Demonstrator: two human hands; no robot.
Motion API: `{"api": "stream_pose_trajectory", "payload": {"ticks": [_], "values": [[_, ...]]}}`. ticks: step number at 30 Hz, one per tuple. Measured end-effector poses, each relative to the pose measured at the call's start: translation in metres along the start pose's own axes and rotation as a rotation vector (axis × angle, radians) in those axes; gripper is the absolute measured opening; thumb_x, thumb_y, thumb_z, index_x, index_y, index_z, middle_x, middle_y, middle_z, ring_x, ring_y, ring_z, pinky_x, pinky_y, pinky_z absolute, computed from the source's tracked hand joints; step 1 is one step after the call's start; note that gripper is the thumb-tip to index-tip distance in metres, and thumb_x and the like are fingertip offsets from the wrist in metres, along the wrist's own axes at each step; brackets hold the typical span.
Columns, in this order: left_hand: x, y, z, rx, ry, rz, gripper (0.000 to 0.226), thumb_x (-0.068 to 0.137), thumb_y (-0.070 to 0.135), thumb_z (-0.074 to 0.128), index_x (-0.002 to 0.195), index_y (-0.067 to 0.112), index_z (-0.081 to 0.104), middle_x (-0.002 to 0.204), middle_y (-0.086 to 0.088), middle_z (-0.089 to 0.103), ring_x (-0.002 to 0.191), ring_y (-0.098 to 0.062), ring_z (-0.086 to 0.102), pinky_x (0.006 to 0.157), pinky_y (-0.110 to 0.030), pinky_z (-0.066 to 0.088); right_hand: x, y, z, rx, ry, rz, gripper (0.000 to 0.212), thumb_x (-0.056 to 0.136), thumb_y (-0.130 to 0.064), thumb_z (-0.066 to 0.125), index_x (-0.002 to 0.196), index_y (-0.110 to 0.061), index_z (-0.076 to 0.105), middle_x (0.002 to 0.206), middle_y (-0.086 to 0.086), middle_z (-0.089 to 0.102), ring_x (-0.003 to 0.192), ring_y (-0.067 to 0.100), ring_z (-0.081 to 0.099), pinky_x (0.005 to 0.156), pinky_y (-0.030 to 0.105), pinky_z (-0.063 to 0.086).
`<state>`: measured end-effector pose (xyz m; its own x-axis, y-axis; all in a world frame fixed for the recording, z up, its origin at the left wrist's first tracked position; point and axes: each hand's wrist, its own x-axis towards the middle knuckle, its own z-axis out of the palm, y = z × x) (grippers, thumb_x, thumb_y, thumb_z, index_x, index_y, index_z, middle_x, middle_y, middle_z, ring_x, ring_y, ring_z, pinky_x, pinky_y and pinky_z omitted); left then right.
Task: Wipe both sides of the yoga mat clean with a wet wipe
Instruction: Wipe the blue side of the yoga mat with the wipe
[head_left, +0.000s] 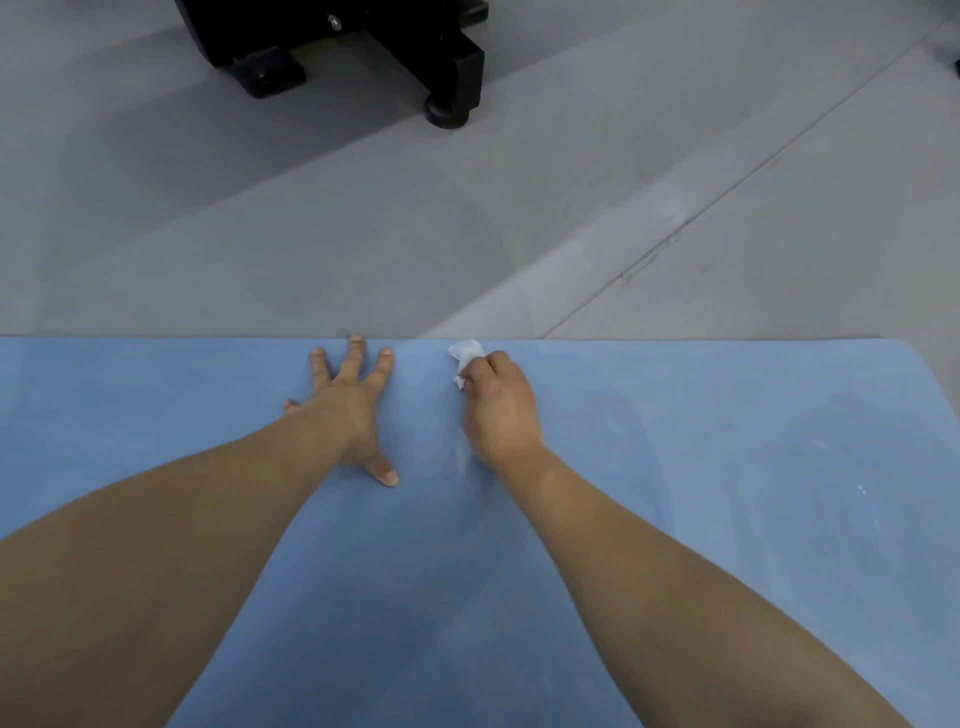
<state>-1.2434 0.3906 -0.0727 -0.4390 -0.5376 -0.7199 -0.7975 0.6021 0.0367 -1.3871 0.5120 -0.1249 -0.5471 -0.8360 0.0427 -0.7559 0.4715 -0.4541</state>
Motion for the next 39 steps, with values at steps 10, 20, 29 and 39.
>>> {"api": "stream_pose_trajectory", "payload": {"ticks": [10, 20, 29, 39], "values": [[-0.001, 0.005, 0.006, 0.019, 0.050, -0.010, 0.154, 0.053, 0.052, 0.095, 0.155, 0.040, -0.020, 0.159, 0.005, -0.037, 0.149, -0.041, -0.024, 0.110, -0.071, 0.029, -0.028, 0.192, -0.120, -0.201, 0.054, 0.392, 0.022, 0.092, -0.007, 0.050, 0.108, -0.012, 0.065, 0.108, 0.015, 0.054, 0.099, 0.035, 0.054, 0.078, 0.032, 0.040], [-0.062, 0.114, 0.059, 0.103, 0.102, 0.340, 0.101, 0.087, 0.035, 0.071, 0.161, 0.028, 0.003, 0.168, 0.003, -0.013, 0.155, -0.027, -0.009, 0.121, -0.051, 0.025, -0.077, 0.073, -0.058, 0.053, -0.031, 0.125, 0.021, 0.092, -0.011, 0.053, 0.104, -0.008, 0.070, 0.103, 0.017, 0.063, 0.095, 0.035, 0.061, 0.082, 0.035, 0.045], [-0.075, 0.148, 0.093, 0.180, 0.028, 0.281, 0.144, 0.065, 0.067, 0.081, 0.158, 0.021, -0.019, 0.158, 0.002, -0.040, 0.148, -0.032, -0.031, 0.119, -0.065, 0.012, -0.085, 0.190, -0.119, -0.056, 0.075, 0.315, 0.023, 0.091, -0.019, 0.047, 0.099, -0.009, 0.067, 0.088, 0.006, 0.055, 0.086, 0.035, 0.059, 0.069, 0.031, 0.041], [-0.076, 0.167, 0.090, 0.243, -0.018, 0.210, 0.147, 0.066, 0.057, 0.086, 0.156, 0.013, -0.021, 0.157, -0.006, -0.042, 0.147, -0.042, -0.029, 0.116, -0.066, 0.022, -0.124, 0.113, -0.078, 0.063, 0.146, 0.252, 0.026, 0.082, -0.016, 0.048, 0.094, -0.007, 0.069, 0.084, 0.015, 0.064, 0.075, 0.036, 0.063, 0.066, 0.036, 0.052]]}}
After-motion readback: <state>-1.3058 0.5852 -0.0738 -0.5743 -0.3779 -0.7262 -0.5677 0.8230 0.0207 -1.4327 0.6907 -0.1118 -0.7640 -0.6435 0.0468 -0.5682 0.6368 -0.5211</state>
